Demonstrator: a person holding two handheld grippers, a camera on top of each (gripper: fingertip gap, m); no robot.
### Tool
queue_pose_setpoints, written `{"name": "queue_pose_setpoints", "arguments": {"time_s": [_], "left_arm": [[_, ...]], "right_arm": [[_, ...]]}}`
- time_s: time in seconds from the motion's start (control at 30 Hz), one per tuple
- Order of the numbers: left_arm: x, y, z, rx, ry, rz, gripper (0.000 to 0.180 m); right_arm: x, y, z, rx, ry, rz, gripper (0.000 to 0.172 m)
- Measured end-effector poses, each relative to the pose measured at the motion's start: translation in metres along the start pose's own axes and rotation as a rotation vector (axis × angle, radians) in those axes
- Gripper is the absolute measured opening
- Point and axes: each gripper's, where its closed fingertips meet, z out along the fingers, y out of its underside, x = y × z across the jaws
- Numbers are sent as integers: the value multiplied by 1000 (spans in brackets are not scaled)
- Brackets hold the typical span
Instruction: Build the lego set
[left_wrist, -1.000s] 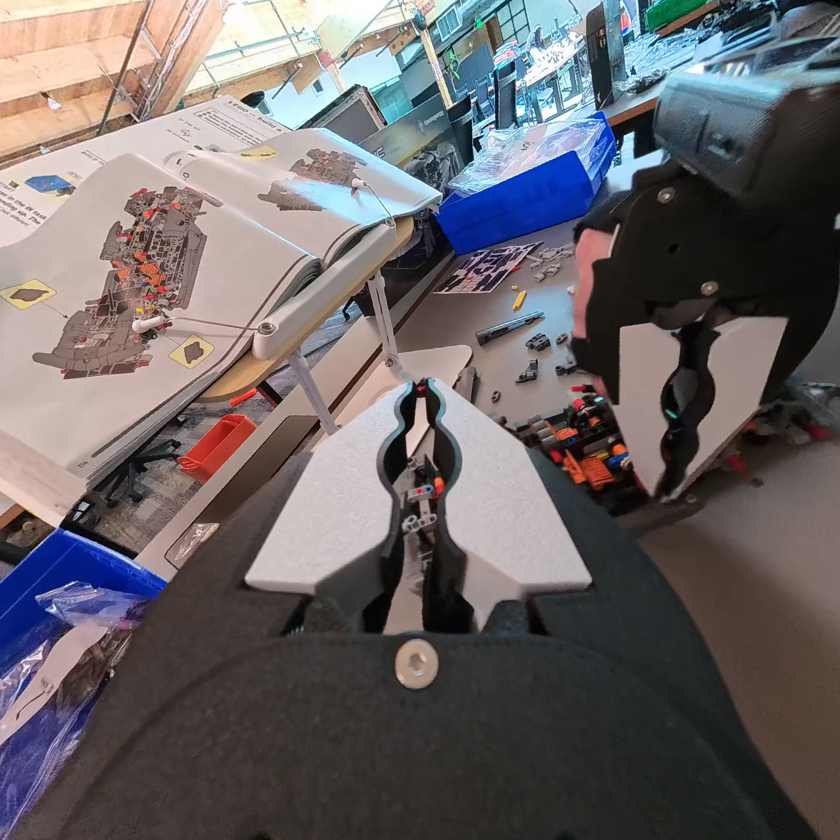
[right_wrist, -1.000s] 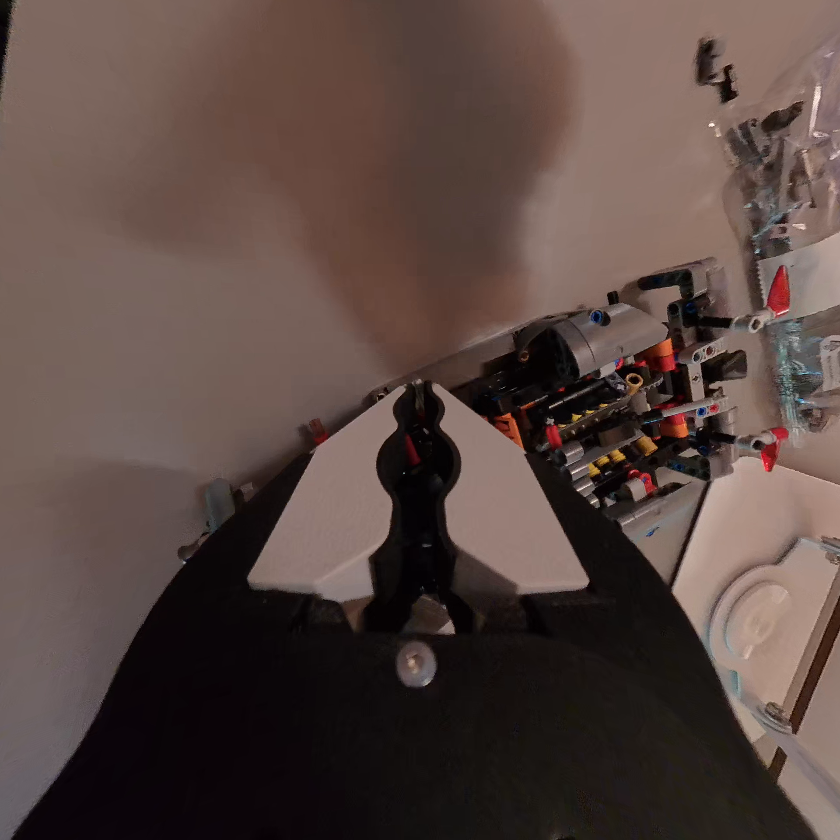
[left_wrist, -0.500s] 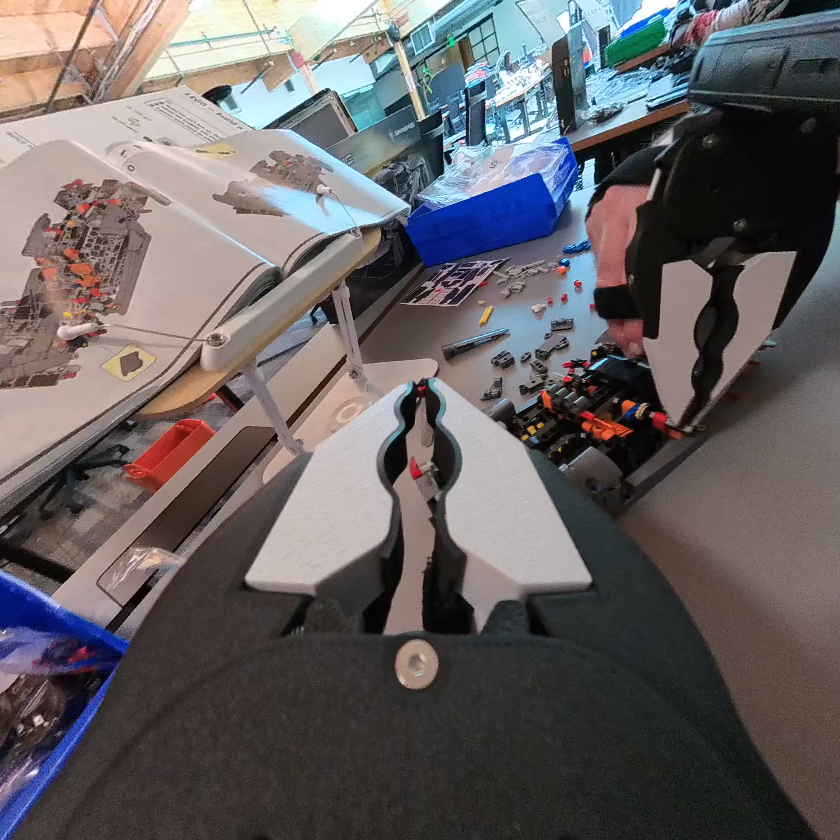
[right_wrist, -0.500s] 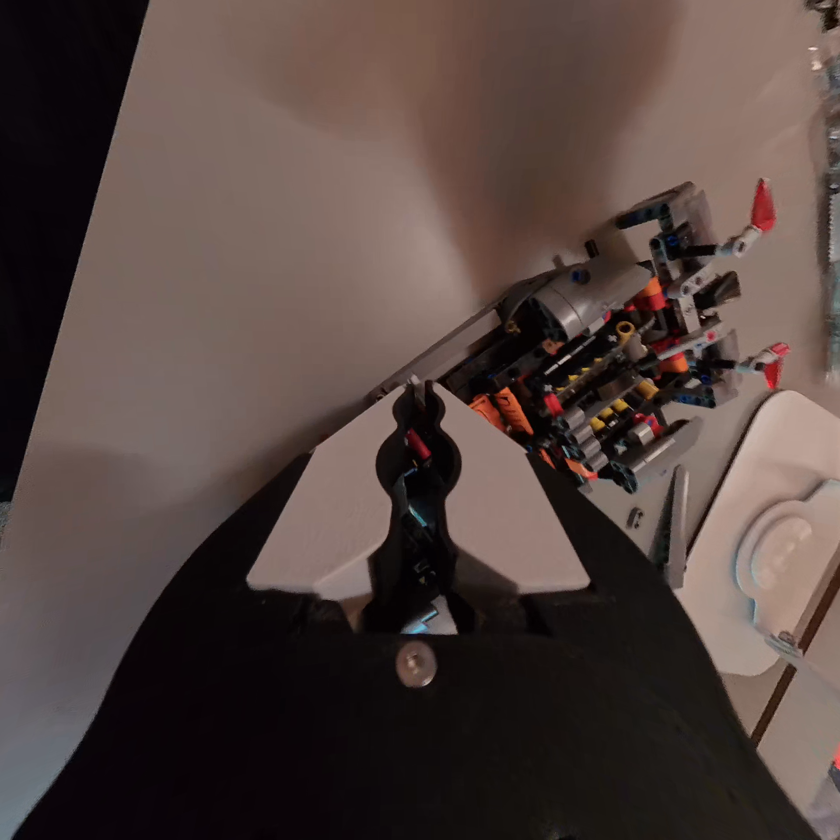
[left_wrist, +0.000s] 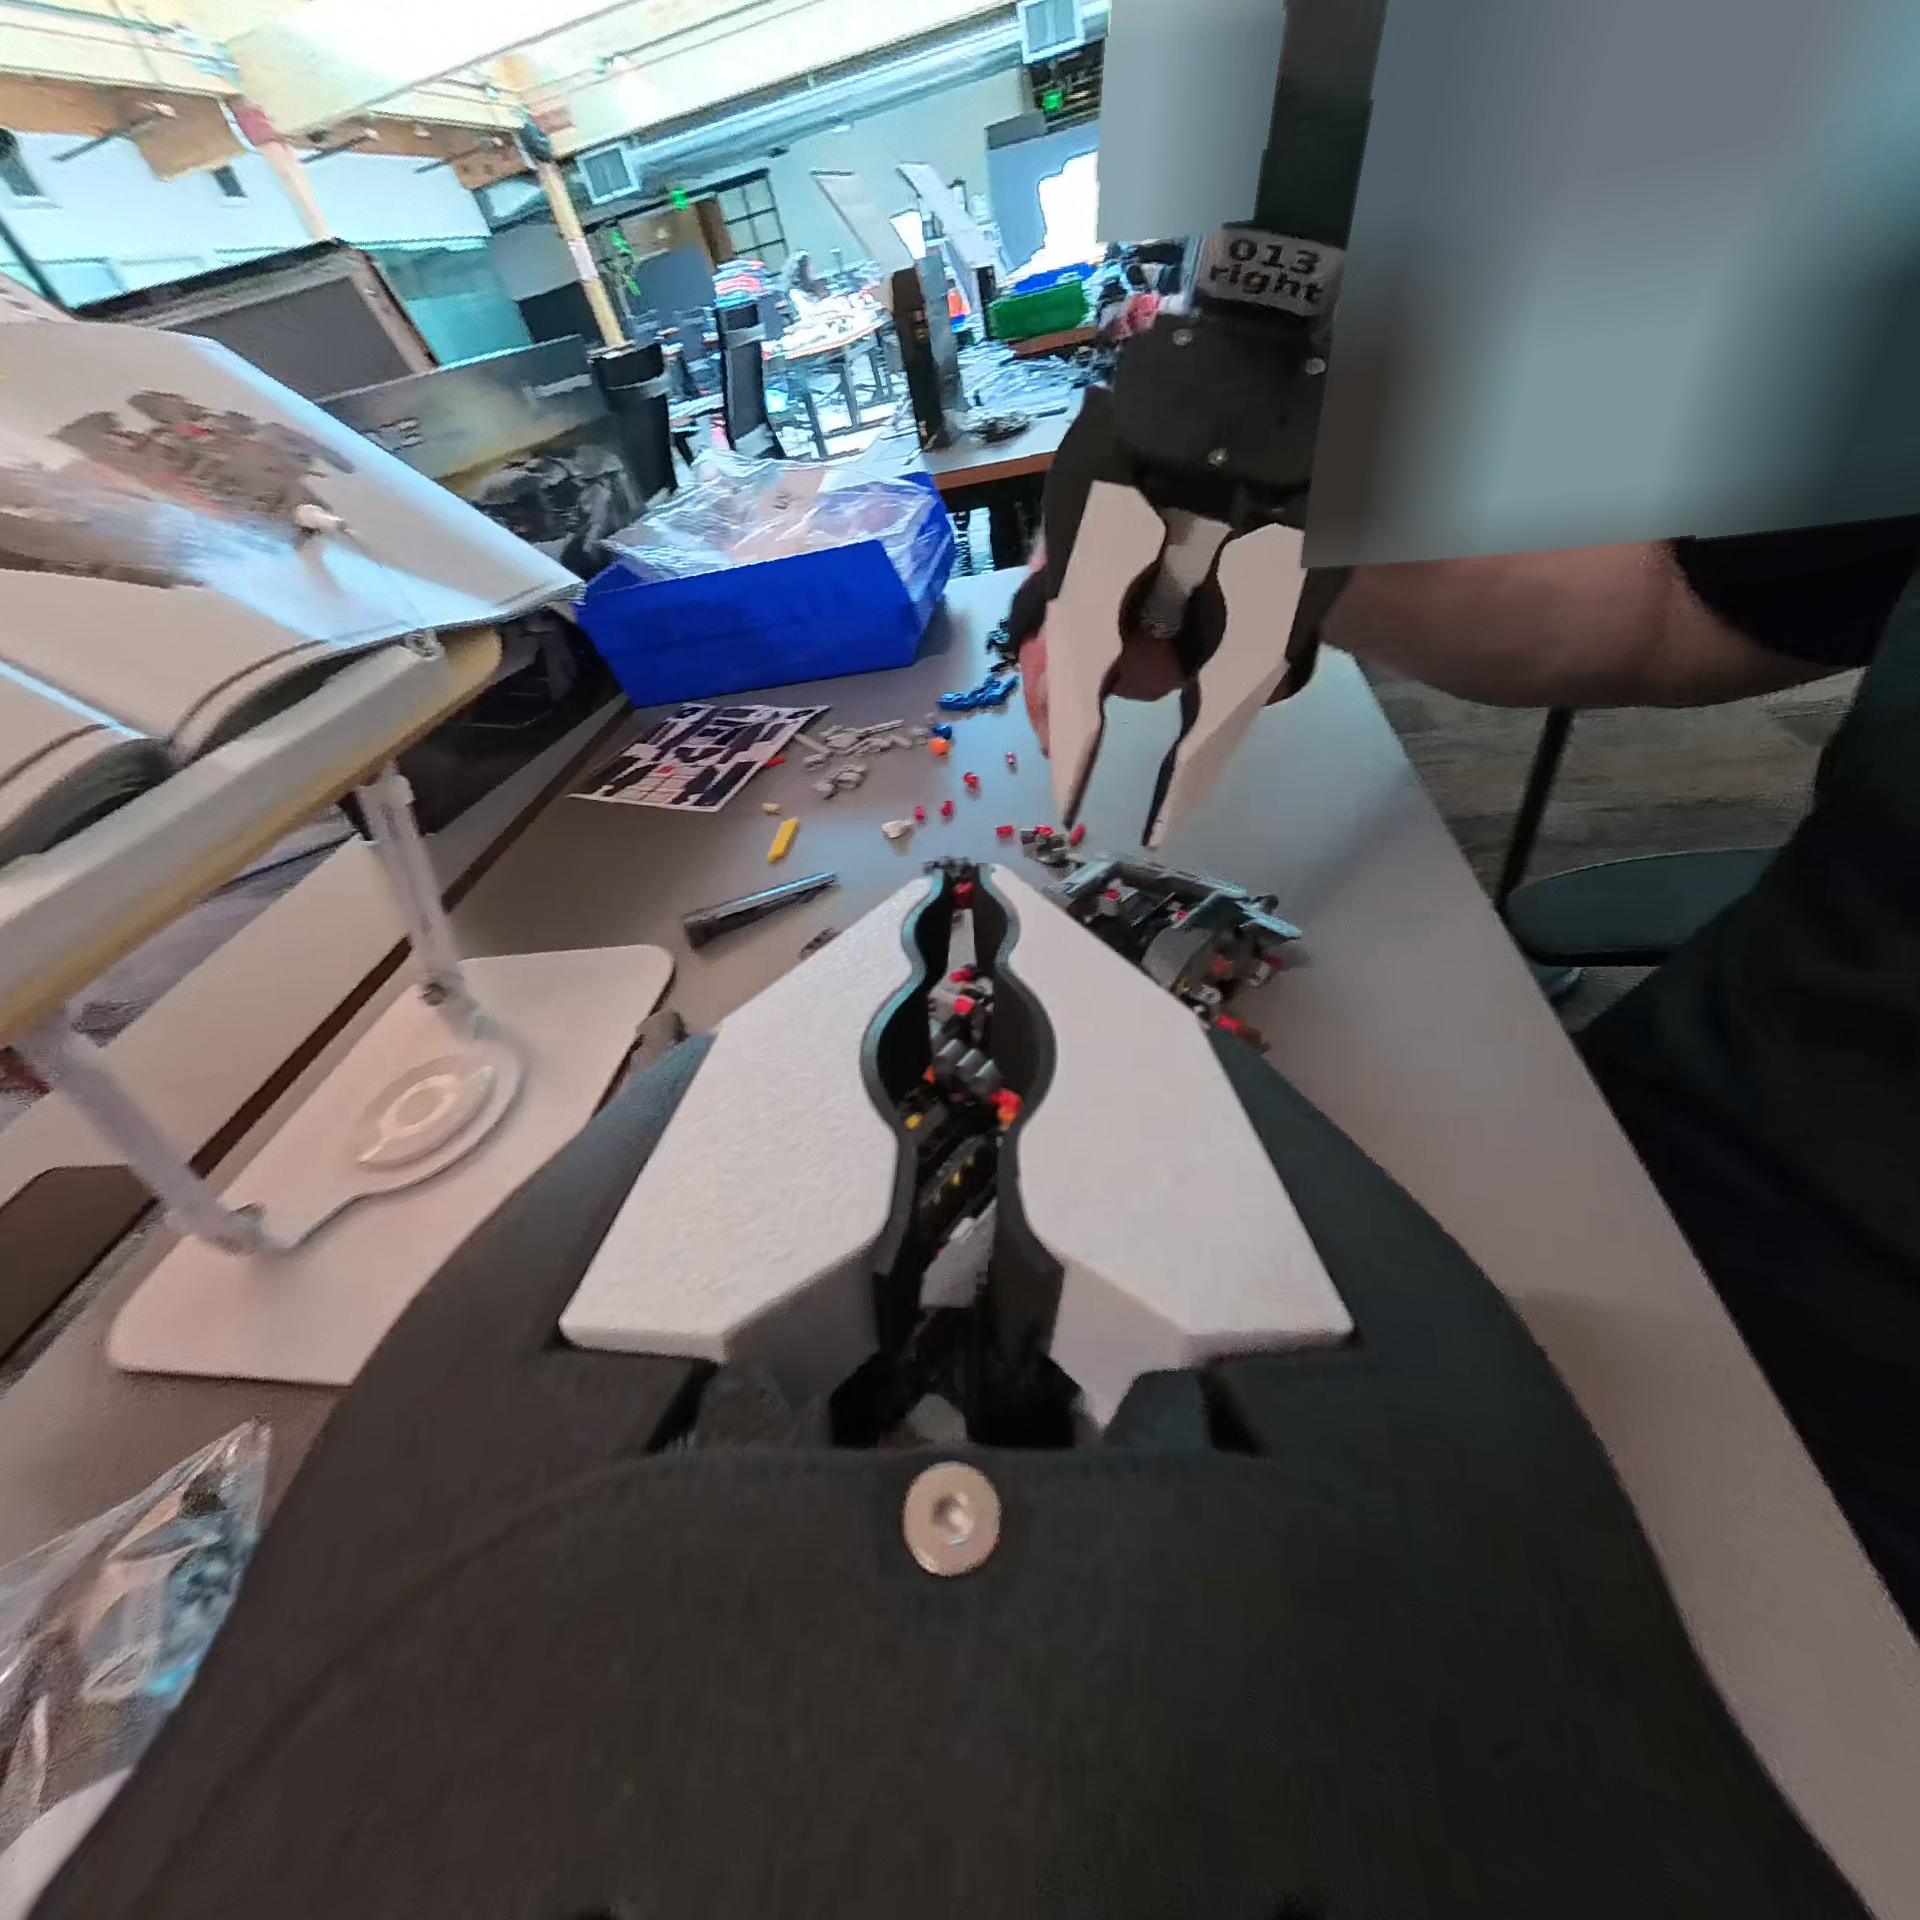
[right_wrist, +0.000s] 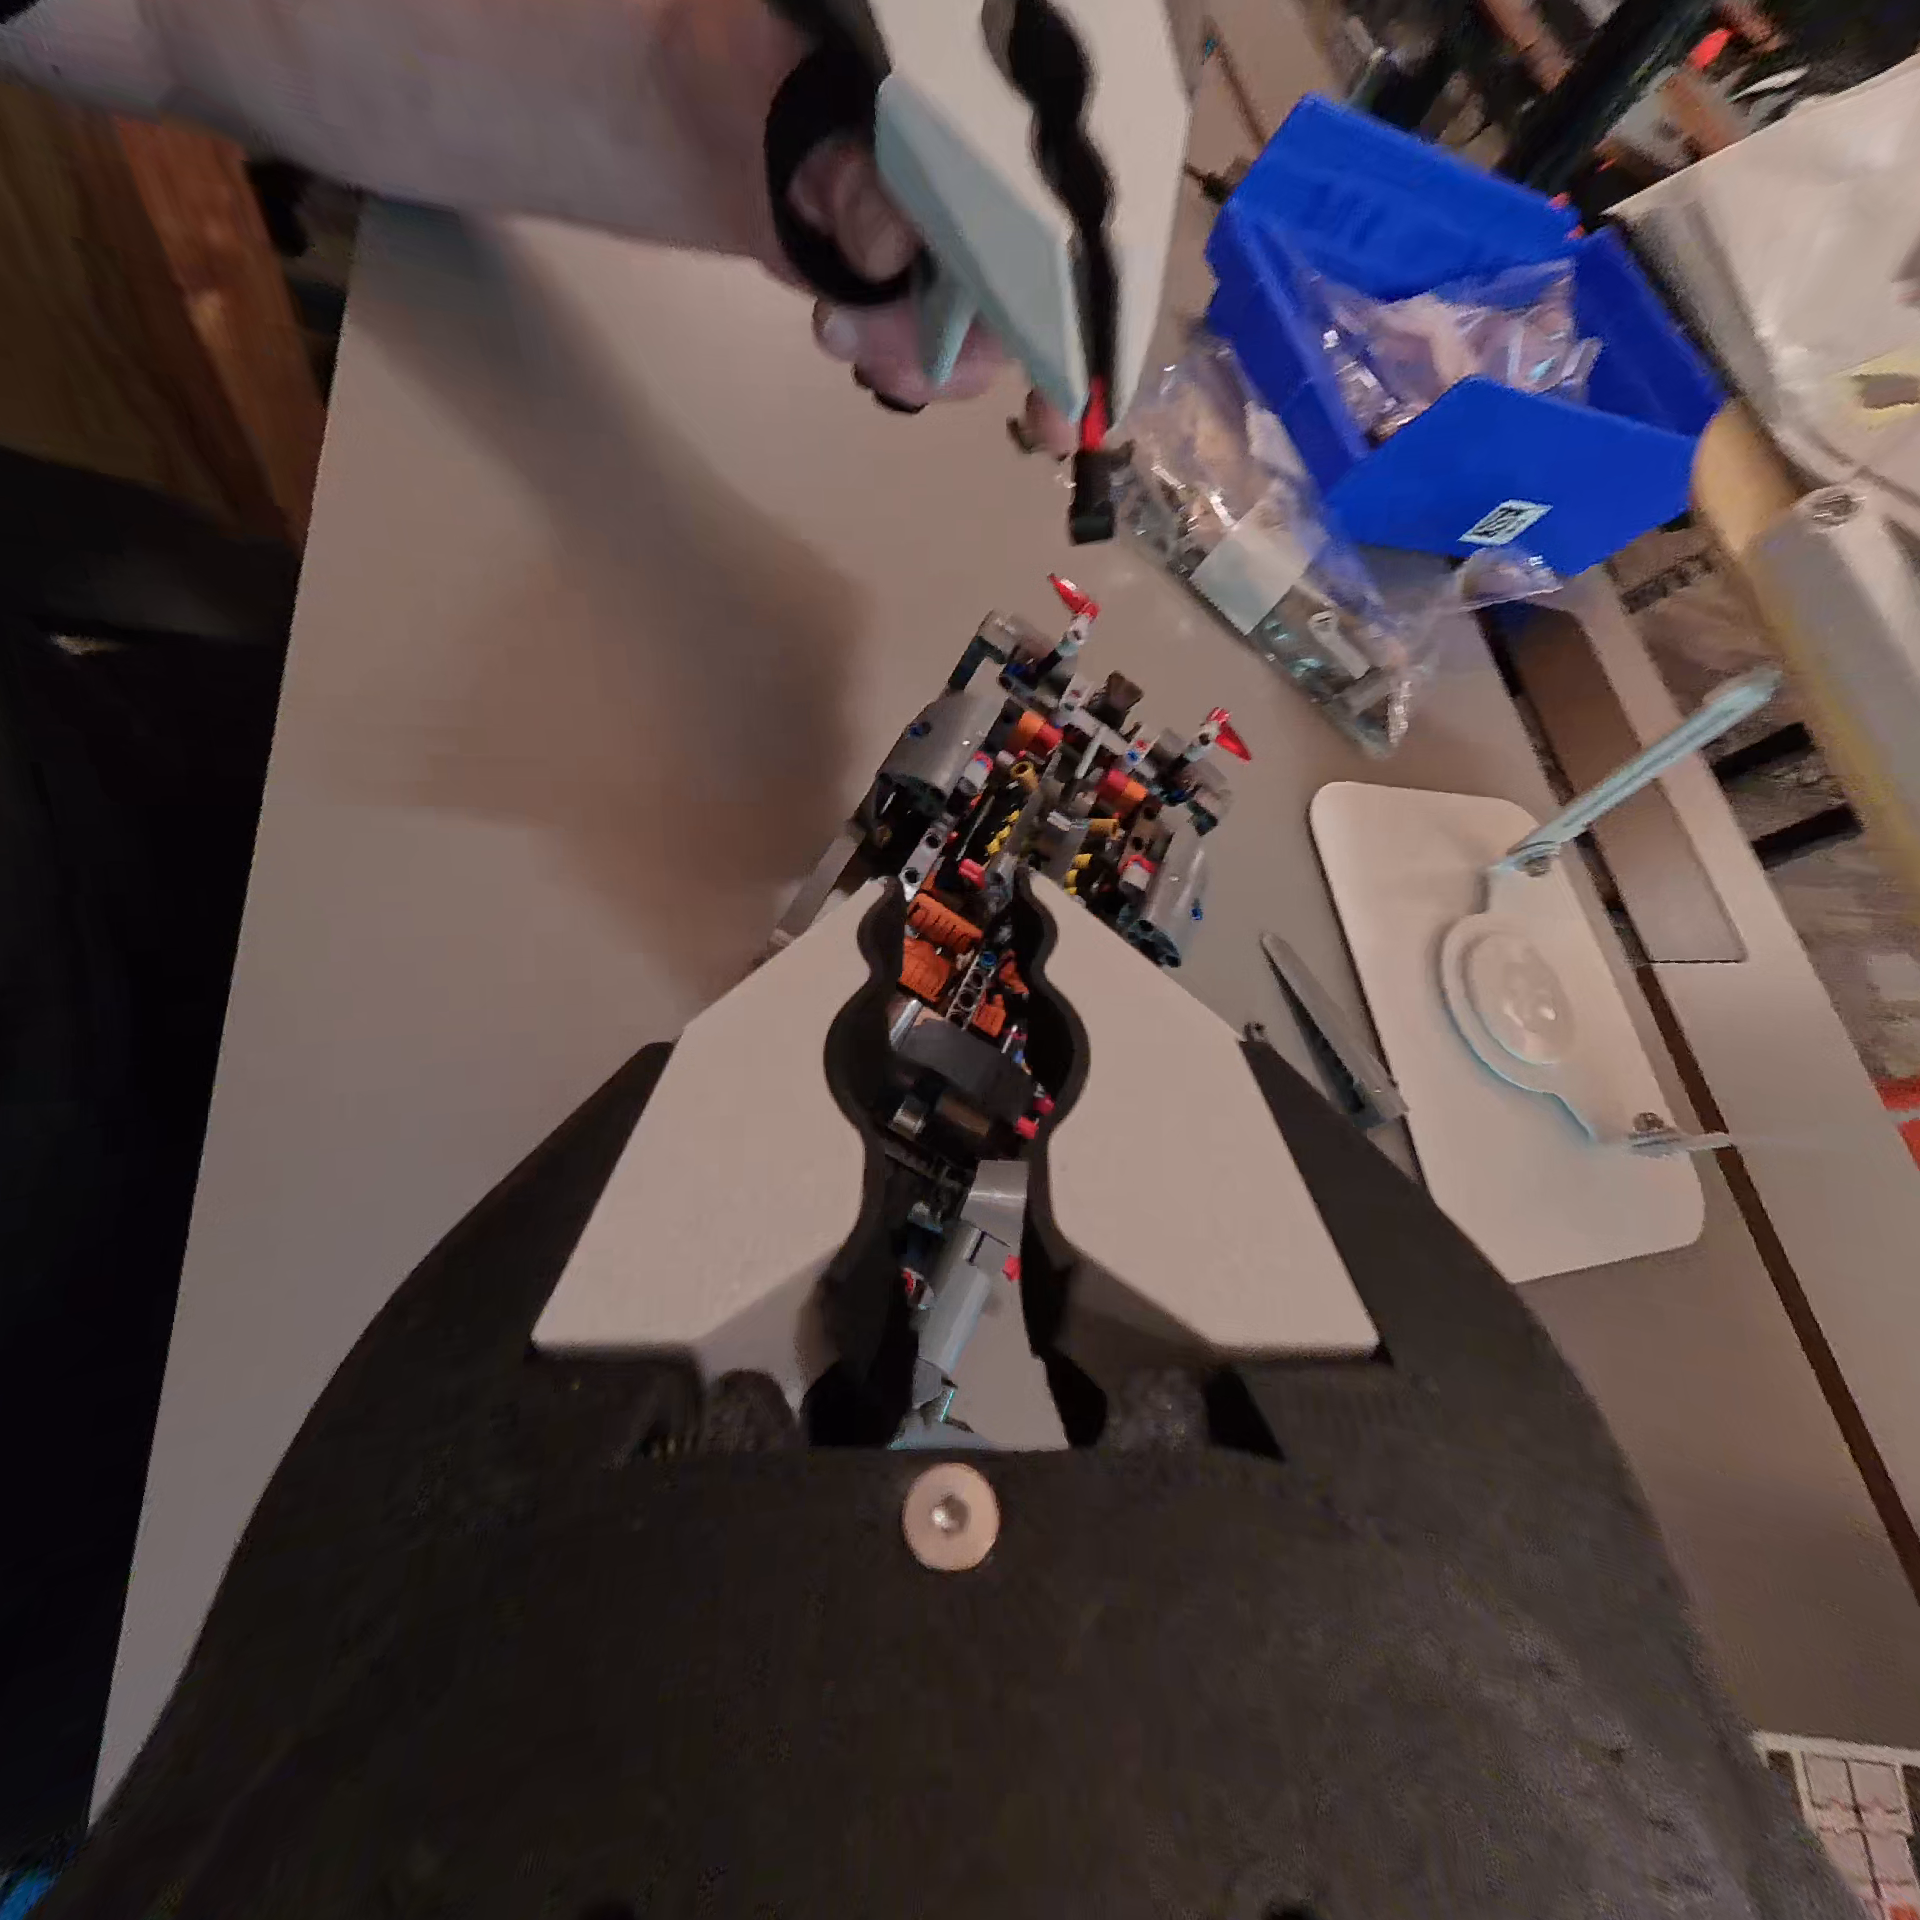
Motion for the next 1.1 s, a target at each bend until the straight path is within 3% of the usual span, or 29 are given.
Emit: {"name": "queue_pose_setpoints", "arguments": {"time_s": [0.37,0.5,0.83,1.1], "left_arm": [[37,28,28,-144,153,42,1],[54,46,34,-236,204,18,1],[76,88,44,-379,186,-57,2],[73,91,52,-375,180,-86,2]], "right_arm": [[-1,12,-14,-4,80,68,18],[1,24,-14,-48,128,75,27],[-5,44,6,-109,124,196,57],[-10,55,14,-146,146,186,59]]}}
